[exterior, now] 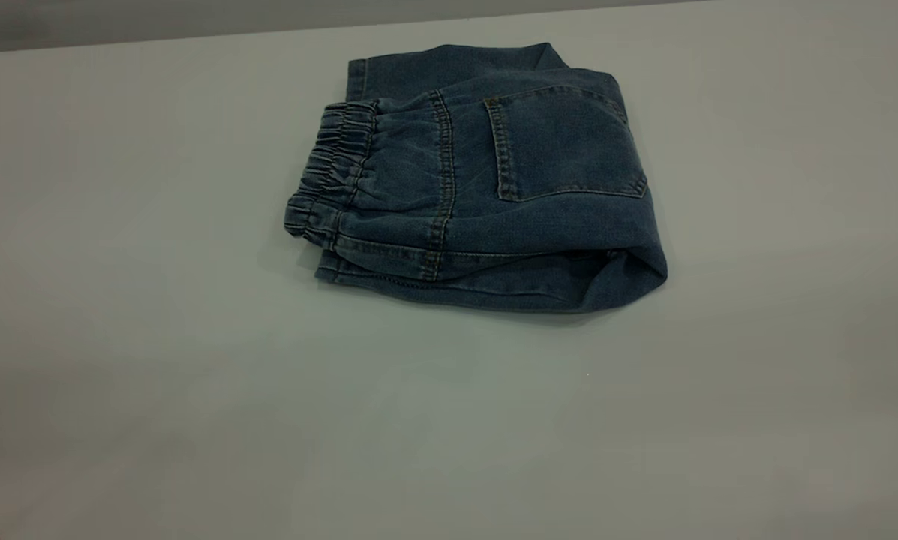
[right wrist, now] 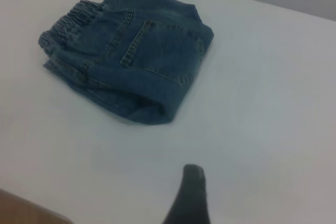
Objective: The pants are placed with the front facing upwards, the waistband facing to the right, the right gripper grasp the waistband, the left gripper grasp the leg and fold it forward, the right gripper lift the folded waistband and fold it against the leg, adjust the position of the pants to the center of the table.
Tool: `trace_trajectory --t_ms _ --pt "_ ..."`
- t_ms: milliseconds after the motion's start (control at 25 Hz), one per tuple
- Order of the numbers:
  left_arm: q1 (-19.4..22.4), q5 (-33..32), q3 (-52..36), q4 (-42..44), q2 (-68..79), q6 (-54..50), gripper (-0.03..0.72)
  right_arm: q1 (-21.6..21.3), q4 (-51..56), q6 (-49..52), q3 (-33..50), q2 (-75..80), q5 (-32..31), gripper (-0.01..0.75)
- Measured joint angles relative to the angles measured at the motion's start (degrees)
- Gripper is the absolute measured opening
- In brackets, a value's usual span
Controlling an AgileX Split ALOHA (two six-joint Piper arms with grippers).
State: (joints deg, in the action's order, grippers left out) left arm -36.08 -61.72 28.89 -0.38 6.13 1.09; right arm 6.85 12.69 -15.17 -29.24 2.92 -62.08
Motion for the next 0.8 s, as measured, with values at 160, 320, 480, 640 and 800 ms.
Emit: trace_trajectory --t_ms 160,320,480,640,800 --pt "0.7 0.0 0.0 0.4 -0.1 0.0 0.414 0.0 0.0 0.0 0.0 0.0 0.0 0.566" --pt "8.0 -0.1 0.0 0.4 -0.1 -0.1 0.414 0.0 0.0 0.0 0.0 0.0 0.0 0.566" --pt "20.6 -0.1 0.0 0.4 -0.2 -0.1 0.414 0.0 0.0 0.0 0.0 0.0 0.0 0.566" --pt "31.9 -0.1 0.0 0.4 -2.8 -0.1 0.414 0.0 0.0 -0.1 0.0 0.0 0.0 0.566" --pt "38.4 -0.1 0.0 0.4 -6.2 -0.1 0.414 0.0 0.1 -0.1 0.0 0.0 0.0 0.566"
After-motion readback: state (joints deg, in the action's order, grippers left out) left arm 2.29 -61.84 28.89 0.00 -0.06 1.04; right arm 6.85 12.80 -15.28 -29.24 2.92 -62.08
